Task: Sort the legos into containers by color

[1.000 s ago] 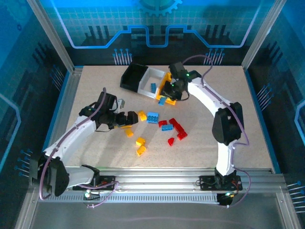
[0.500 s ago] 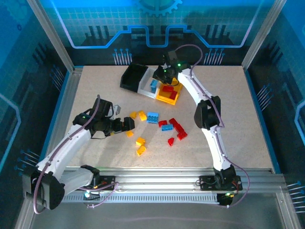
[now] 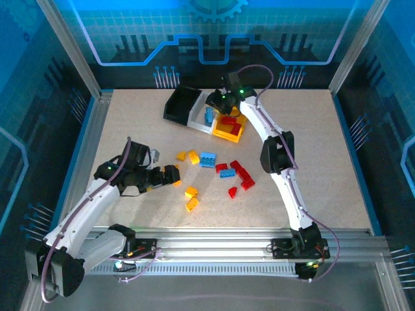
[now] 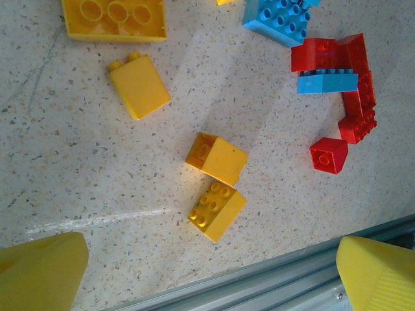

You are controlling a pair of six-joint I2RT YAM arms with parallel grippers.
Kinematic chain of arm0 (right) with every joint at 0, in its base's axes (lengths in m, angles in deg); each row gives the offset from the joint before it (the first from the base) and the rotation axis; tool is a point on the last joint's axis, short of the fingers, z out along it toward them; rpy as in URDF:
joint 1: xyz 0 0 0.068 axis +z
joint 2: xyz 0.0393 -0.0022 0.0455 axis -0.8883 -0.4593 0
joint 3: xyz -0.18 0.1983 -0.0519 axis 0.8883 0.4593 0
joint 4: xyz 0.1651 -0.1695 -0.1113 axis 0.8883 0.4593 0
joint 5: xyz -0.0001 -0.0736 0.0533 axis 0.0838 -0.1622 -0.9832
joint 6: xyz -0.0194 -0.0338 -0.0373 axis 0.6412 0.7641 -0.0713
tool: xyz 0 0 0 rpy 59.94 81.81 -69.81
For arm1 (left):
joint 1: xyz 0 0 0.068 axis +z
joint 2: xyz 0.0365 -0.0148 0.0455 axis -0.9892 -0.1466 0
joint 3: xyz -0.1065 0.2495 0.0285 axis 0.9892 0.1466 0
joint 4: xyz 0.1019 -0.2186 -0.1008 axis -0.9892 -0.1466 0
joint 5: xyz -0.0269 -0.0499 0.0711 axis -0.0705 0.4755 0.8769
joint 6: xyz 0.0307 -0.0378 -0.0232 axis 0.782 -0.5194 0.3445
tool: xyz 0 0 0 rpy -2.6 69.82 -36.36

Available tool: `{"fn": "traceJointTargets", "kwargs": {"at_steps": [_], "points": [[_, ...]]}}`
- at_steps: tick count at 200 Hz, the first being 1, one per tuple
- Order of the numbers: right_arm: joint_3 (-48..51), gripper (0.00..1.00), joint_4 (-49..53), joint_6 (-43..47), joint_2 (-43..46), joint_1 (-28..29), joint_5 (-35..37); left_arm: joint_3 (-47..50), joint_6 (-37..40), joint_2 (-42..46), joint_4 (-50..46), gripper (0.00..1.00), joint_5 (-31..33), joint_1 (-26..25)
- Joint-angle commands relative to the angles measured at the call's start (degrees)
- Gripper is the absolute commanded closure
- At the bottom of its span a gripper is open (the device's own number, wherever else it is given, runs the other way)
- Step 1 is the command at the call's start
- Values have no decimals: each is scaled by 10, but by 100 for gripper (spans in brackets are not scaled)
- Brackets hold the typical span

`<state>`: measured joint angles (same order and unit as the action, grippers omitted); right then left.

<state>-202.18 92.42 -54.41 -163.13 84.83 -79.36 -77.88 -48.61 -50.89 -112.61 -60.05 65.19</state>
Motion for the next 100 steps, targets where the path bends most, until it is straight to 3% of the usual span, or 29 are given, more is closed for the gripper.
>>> {"fn": "traceJointTargets", "kwargs": {"at_steps": [1,100], "points": [[-21,49,-1,-3,-9,-6,-8,6,-19,4,-6,1,7,3],[-5,37,47,45,60,-9,-31,-3,-25,0,19,1,-3,3]]}}
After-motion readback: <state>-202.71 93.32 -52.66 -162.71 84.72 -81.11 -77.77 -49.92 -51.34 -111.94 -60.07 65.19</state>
